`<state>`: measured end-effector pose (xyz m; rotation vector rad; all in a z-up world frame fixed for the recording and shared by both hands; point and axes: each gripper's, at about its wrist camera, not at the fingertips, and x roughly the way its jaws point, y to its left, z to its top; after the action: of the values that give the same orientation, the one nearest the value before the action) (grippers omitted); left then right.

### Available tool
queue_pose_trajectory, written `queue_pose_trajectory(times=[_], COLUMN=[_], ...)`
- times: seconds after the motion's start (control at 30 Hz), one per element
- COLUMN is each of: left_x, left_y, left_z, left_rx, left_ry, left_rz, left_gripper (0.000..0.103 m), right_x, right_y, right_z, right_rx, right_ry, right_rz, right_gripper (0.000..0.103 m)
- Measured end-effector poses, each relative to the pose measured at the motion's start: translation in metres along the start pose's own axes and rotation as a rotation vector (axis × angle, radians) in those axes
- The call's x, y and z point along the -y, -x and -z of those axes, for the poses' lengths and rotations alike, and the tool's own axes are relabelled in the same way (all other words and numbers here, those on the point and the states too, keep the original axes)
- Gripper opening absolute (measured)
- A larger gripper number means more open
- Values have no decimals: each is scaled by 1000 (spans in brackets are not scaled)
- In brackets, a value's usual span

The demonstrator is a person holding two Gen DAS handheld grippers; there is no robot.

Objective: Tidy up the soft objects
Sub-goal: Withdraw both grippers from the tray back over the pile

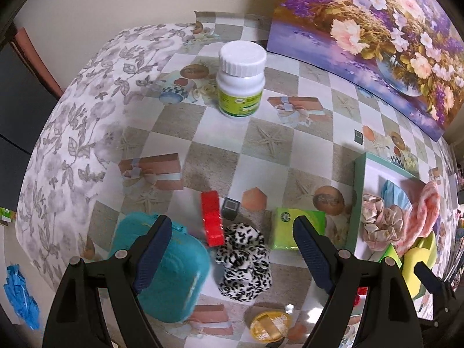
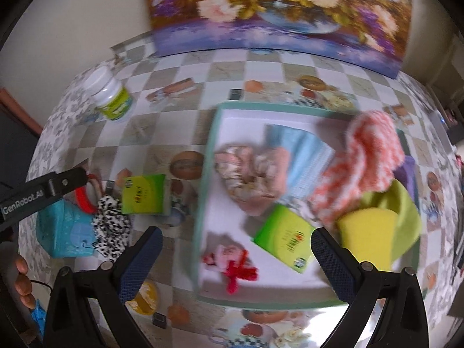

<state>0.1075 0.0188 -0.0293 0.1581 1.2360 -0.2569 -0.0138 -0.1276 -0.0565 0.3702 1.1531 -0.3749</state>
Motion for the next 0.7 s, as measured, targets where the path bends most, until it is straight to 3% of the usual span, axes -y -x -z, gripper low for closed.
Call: queue_pose_trajectory(times=[0.37, 0.7], left_x=[-24, -30], left_y=[-10, -35], left_z=[-13, -26], left_rx=[-6, -59], left_ry=[14, -22], left_rz=[-24, -36], left_gripper=[86, 86], right_x=[-54, -76], right_y=[-24, -42], right_z=[-10, -23], right_rx=[0, -3], right_ry=[100, 136], right_rz=[-76, -106], right_gripper=[103, 103])
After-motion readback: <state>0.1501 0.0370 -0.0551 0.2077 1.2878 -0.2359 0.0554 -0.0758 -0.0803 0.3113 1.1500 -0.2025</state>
